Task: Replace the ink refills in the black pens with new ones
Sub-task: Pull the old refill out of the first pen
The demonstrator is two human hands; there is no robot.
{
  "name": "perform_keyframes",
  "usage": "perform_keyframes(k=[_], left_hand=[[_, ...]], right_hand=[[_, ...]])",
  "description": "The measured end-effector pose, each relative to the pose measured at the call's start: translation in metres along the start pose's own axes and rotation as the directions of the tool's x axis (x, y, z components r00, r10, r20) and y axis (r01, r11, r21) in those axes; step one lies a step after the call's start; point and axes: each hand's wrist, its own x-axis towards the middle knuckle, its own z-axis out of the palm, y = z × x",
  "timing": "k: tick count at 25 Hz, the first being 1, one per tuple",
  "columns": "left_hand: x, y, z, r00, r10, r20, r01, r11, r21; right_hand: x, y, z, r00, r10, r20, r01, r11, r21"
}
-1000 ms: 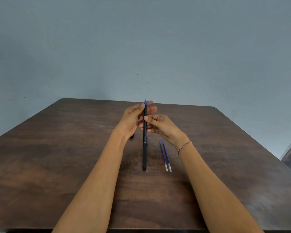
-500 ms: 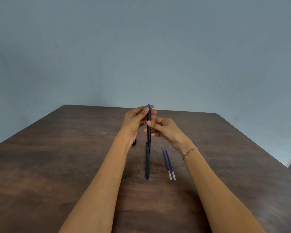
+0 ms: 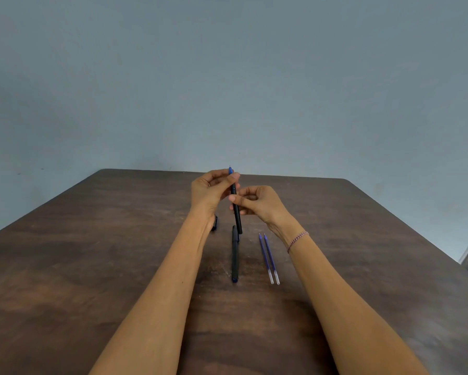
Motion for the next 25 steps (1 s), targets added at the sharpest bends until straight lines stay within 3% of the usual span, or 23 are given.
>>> perform_keyframes(k=[5,11,15,19,25], left_hand=[[0.006,-0.002,0.003,0.993,-0.051,0.104,0.057,0.997,-0.060],[0.007,0.000,-0.010,0.948,-0.083,0.308,0.071,0.996,0.048],[0.006,0.002,-0.010,0.974,-0.018,0.224,0.010,0.999,0.040],[0.011,-0.001,-0.013,0.994,0.018,0.106,-0.014,0.999,-0.030],[0.006,-0.004,-0.009,0.997,0.033,0.063,-0.036,0.998,0.046]], right_hand=[[0.000,-0.001,-0.001,1.000,0.008,-0.029,-0.008,1.000,0.015],[-0.001,-0.002,-0.006,0.997,0.030,-0.065,-0.031,0.999,-0.023],[0.002,0.000,-0.004,0.996,0.078,-0.051,-0.075,0.996,0.058],[0.004,0.004,-0.011,0.993,0.073,0.094,-0.092,0.972,0.216],[0.004,0.007,-0.013,0.983,0.105,0.149,-0.130,0.977,0.170]])
